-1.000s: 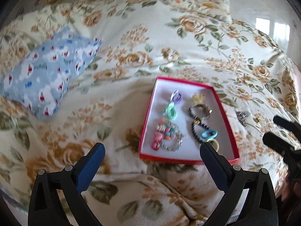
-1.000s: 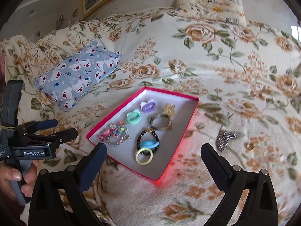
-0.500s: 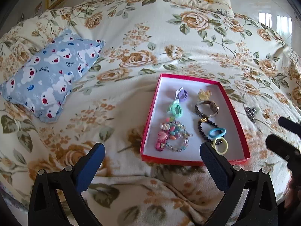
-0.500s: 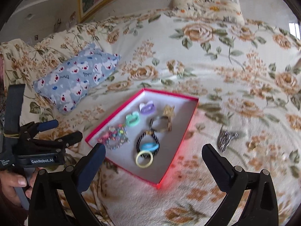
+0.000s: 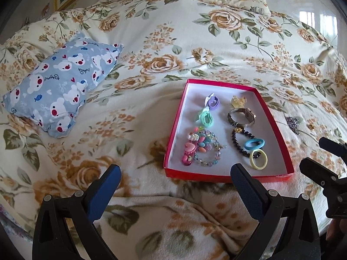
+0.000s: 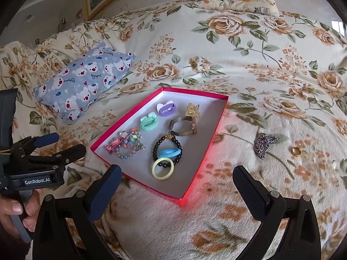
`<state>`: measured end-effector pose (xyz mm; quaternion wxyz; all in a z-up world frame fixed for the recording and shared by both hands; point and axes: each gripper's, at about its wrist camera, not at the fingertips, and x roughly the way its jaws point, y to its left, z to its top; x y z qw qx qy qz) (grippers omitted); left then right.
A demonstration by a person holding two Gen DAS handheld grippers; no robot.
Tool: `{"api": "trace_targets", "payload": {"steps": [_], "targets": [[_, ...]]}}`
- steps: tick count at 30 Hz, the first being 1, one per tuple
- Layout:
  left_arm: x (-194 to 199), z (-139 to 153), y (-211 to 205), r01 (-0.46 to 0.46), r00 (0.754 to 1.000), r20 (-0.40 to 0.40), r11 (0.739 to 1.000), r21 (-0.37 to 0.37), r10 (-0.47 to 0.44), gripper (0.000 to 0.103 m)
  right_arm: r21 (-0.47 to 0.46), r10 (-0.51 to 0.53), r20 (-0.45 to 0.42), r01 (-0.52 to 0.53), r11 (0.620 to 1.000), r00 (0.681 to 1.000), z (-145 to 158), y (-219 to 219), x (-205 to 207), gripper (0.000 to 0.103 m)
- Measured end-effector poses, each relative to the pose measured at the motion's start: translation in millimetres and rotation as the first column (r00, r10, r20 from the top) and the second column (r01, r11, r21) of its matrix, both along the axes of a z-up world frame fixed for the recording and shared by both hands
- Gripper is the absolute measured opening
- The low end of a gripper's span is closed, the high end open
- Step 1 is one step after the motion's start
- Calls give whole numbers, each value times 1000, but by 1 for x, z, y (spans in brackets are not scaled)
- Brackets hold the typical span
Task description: Organize jewelry
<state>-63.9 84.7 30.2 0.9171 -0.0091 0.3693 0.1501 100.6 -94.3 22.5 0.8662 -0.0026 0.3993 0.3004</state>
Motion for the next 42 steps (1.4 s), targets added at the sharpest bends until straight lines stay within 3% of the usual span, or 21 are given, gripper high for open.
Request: {"api": "trace_targets", "payload": {"steps": [10,42], "targets": [[3,3,-10,-15,998,-55,997,70,19,102,-30,-15,4,15,999,1000,-2,0,-1,103],[-8,9,-6,-7,1000,-8,999,46,8,102,-12,-3,25,4,1000,1000,8,8,-8,103]]}}
